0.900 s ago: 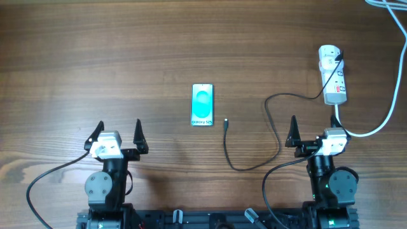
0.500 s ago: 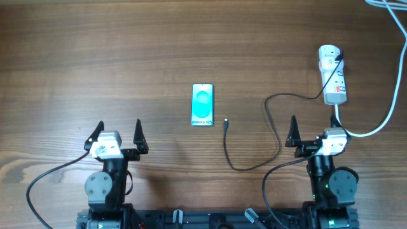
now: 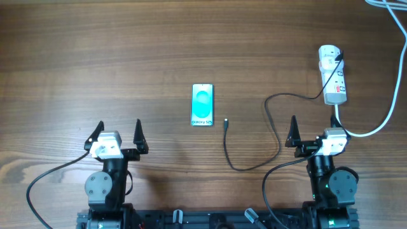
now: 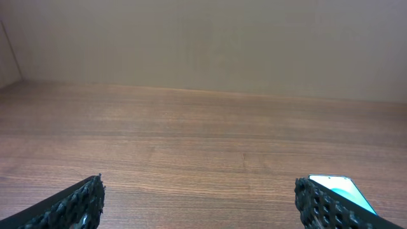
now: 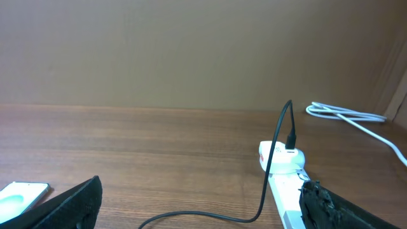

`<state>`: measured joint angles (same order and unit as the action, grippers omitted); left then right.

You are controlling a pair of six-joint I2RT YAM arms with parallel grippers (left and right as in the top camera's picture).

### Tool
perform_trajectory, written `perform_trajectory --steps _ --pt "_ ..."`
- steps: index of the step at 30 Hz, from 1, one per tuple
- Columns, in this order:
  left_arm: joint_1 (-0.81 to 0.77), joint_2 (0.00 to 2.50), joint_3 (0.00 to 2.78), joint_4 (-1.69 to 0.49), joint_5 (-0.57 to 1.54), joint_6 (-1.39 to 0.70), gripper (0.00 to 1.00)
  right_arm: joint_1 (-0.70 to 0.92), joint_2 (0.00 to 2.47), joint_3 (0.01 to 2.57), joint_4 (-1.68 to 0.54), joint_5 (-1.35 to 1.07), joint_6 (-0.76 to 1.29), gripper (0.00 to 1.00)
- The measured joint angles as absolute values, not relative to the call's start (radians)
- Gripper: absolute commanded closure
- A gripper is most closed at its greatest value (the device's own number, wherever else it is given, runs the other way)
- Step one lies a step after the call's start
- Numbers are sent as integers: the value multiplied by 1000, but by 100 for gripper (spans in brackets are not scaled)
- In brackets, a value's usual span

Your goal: Plug charger to phone and switch on socket

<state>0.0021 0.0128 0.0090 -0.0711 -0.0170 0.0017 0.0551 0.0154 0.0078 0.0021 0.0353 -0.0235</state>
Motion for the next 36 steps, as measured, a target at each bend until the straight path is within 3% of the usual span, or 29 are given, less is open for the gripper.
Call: perform_trajectory --steps 14,22,31,36 --pt "2 13 9 -71 -17 1 0 55 15 8 2 35 -23 1" --pt "2 13 8 -48 107 -3 0 55 15 8 2 35 -24 0" --pt "2 12 11 224 254 -68 0 55 15 8 5 35 -23 0" --pt "2 65 147 70 270 -113 0 55 15 8 5 35 -23 0"
